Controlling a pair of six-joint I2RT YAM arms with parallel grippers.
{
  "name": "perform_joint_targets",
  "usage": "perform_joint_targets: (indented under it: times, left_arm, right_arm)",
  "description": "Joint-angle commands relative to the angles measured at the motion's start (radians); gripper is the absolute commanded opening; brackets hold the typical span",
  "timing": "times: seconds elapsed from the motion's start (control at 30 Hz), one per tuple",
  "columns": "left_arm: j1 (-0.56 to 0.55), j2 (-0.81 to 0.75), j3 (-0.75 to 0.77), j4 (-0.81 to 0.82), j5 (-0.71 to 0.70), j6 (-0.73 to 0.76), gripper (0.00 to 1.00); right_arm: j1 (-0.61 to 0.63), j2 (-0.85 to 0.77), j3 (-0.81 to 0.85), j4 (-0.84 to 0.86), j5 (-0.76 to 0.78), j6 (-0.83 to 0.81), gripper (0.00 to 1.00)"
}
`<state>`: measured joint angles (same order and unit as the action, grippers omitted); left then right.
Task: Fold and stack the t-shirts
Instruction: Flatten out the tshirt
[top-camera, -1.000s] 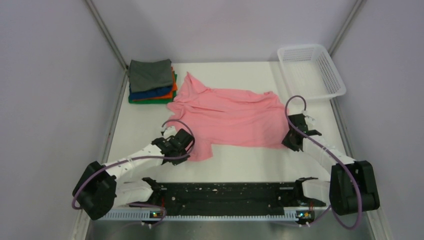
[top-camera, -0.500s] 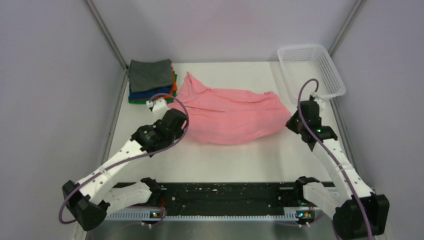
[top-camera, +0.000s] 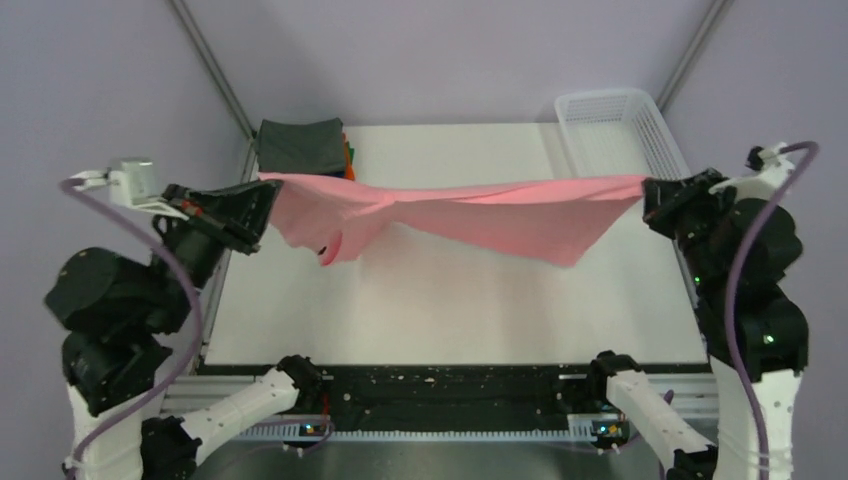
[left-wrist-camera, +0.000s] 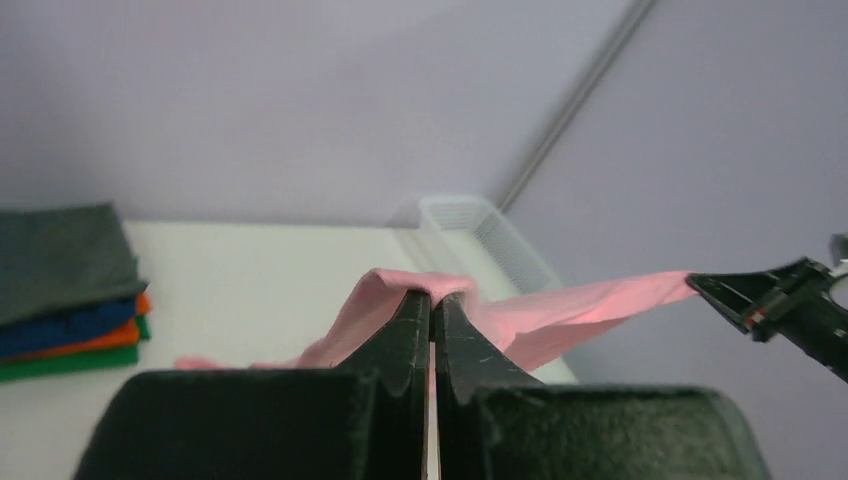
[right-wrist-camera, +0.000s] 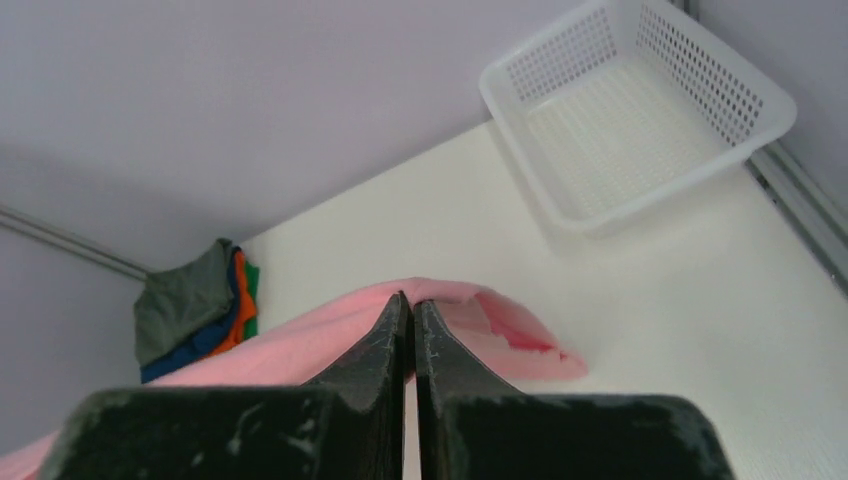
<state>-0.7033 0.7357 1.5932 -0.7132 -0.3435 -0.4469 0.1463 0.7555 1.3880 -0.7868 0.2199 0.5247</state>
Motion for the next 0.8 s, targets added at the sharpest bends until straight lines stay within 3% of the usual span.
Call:
perform_joint_targets:
  times: [0.0, 0.23, 0.43, 0.57, 0.7, 0.77]
  left_arm:
    - [-0.003, 0.062, 0.224, 0.010, 0.311, 0.146, 0.00]
    - [-0.002, 0.149, 0.526, -0.041, 0.481, 0.192, 0.00]
    - [0.000, 0.212, 0.575, -0.042, 0.396, 0.225, 0.00]
    - [-0.002, 0.275, 0.496, 0.028, 0.148, 0.286, 0.00]
    - [0.001, 0.370, 0.287, 0.139, -0.331, 0.378, 0.00]
    - [0.026, 0.432, 0.194, 0.172, -0.388, 0.388, 0.00]
  right_arm:
    - [-0.004, -0.027, 0.243, -0.149, -0.039, -0.074, 0.00]
    - [-0.004, -0.067, 0.394, -0.203, -0.120, -0.079, 0.00]
    - [-0.004, -0.067, 0.398, -0.214, -0.091, -0.077, 0.00]
    - [-0.004, -0.050, 0.323, -0.190, -0.037, -0.069, 0.00]
    - [-0.004, -0.024, 0.148, -0.152, 0.016, -0.055, 0.00]
    - [-0.004, -0.006, 0.031, -0.112, 0.041, -0.038, 0.00]
